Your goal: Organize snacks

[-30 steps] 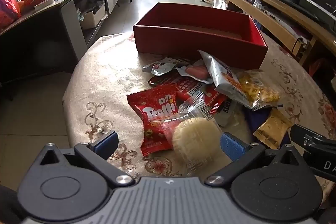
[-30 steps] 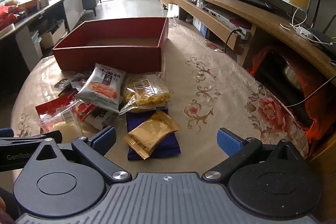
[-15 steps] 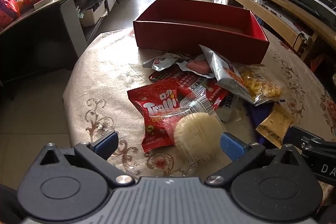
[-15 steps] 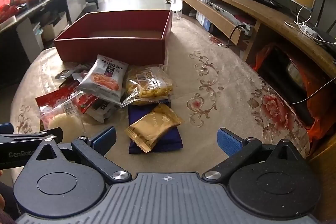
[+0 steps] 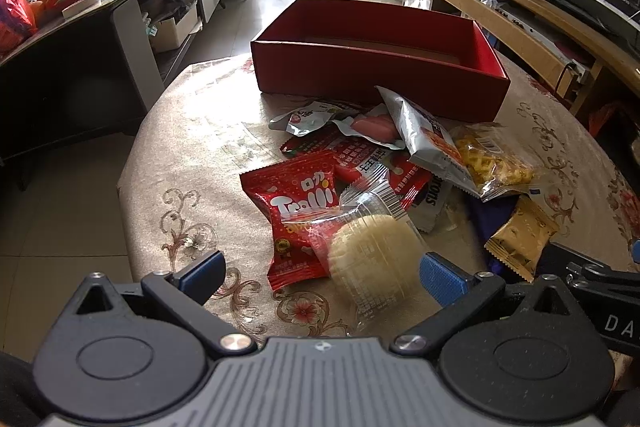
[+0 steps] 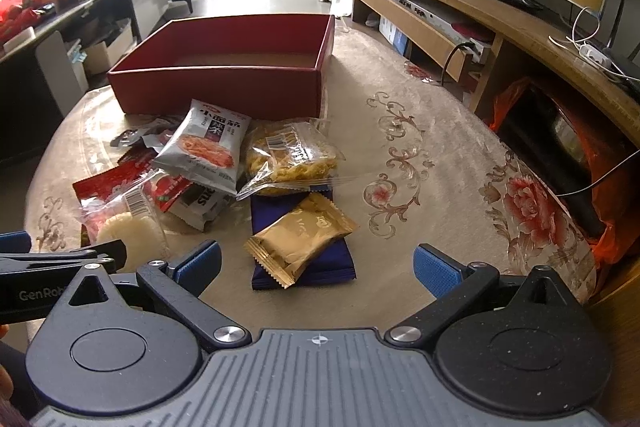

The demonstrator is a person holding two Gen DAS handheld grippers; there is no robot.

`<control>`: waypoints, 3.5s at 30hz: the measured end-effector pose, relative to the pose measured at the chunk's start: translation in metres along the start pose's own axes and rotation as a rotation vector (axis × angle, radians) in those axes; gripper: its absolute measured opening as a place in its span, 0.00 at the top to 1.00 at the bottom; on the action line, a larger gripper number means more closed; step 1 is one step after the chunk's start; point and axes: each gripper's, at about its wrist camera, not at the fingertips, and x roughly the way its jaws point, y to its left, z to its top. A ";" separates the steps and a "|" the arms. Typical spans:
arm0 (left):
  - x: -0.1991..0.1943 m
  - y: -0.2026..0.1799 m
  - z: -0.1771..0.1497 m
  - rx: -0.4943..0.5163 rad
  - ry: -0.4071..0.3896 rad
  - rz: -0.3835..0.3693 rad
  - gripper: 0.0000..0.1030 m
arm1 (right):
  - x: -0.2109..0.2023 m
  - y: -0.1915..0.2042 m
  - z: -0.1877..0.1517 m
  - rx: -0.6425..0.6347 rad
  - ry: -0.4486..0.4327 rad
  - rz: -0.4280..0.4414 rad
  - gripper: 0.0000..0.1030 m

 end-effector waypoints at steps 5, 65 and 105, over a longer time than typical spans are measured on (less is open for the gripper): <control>0.000 0.000 0.000 0.001 0.000 0.000 0.00 | 0.000 0.000 0.000 0.000 0.000 0.000 0.00; 0.051 -0.036 -0.005 0.368 0.091 -0.036 0.07 | 0.021 -0.010 0.007 0.014 0.109 0.021 0.00; 0.033 -0.002 0.024 0.262 0.128 -0.214 0.23 | 0.118 0.037 0.094 0.122 0.347 0.431 0.13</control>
